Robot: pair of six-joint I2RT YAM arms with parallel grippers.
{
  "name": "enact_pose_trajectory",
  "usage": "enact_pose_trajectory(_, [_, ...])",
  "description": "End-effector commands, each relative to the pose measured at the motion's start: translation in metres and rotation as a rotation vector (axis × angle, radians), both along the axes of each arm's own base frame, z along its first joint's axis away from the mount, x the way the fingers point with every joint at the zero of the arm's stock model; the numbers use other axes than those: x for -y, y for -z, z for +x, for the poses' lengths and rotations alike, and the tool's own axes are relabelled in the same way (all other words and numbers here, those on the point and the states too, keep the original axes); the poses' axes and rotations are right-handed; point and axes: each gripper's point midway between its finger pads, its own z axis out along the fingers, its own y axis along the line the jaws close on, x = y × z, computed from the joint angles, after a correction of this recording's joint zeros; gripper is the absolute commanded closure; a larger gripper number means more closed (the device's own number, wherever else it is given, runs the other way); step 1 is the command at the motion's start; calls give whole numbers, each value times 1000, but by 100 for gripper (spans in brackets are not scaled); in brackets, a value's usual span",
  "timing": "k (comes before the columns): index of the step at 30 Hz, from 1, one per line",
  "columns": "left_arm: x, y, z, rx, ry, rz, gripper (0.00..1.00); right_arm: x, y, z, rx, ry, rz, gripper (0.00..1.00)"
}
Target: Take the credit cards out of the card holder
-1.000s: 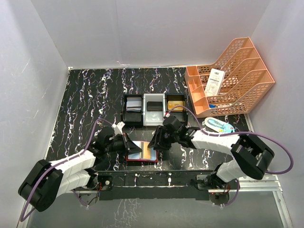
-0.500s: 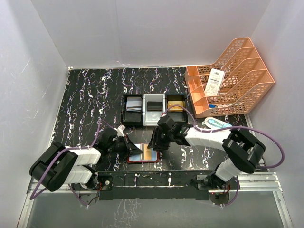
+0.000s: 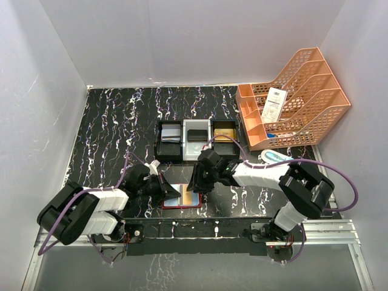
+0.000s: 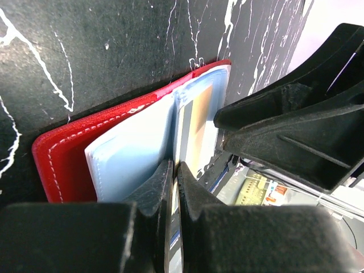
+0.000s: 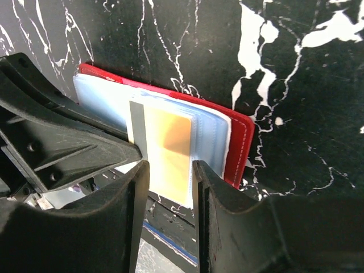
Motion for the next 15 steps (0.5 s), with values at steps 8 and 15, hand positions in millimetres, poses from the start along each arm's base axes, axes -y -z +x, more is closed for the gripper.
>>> enact_pose_trajectory(8, [-4, 6, -2, 22, 29, 38, 100, -18, 14, 3, -3, -26, -26, 67])
enact_pose_trajectory(15, [-19, 10, -7, 33, 34, 137, 100, 18, 45, -6, -53, 49, -183, 73])
